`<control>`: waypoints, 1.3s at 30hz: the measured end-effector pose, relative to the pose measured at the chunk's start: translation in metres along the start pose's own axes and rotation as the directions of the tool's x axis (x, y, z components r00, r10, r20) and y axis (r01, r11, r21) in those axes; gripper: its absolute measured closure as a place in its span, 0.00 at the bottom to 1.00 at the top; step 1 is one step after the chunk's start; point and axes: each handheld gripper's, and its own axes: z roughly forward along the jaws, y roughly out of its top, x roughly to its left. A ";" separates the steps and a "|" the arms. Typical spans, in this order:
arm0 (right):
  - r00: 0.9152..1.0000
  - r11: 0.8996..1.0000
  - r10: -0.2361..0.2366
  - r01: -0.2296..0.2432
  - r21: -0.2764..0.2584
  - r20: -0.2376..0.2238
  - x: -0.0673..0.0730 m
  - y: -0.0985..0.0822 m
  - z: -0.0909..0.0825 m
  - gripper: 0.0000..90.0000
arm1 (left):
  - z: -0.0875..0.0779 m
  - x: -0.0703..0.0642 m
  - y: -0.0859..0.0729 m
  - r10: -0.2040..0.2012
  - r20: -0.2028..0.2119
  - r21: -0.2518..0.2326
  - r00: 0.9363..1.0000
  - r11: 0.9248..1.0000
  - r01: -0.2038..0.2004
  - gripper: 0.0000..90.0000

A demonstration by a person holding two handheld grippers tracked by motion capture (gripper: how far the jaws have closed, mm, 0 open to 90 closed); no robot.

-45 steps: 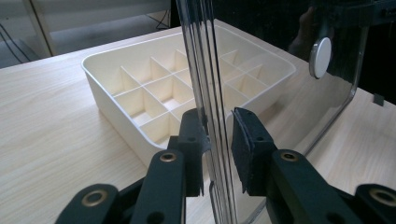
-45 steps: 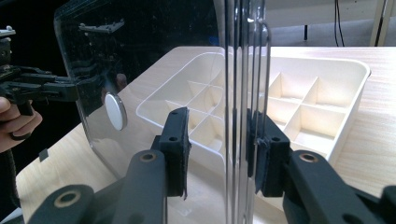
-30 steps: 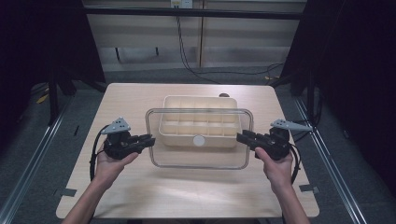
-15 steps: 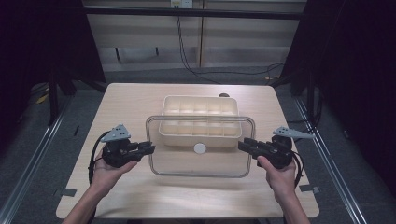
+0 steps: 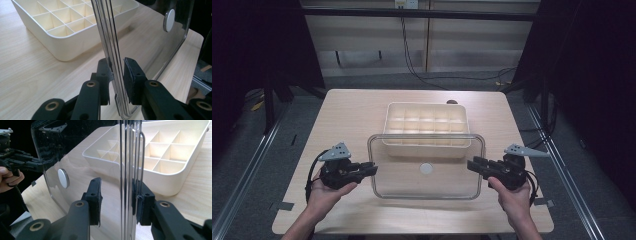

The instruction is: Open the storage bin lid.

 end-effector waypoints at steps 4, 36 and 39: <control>1.000 1.000 0.000 0.000 0.003 -0.010 0.002 -0.005 -0.001 0.70 | -0.001 -0.002 -0.006 -0.008 0.010 0.003 1.000 1.000 0.008 0.84; 0.999 0.992 0.031 -0.033 0.121 0.015 -0.008 -0.044 0.024 0.66 | 0.009 -0.002 -0.033 -0.051 0.010 0.098 0.999 0.994 0.049 0.80; 0.999 0.992 0.038 -0.039 0.123 0.012 -0.010 -0.043 0.027 0.65 | 0.011 0.000 -0.034 -0.059 0.012 0.094 0.998 0.994 0.058 0.79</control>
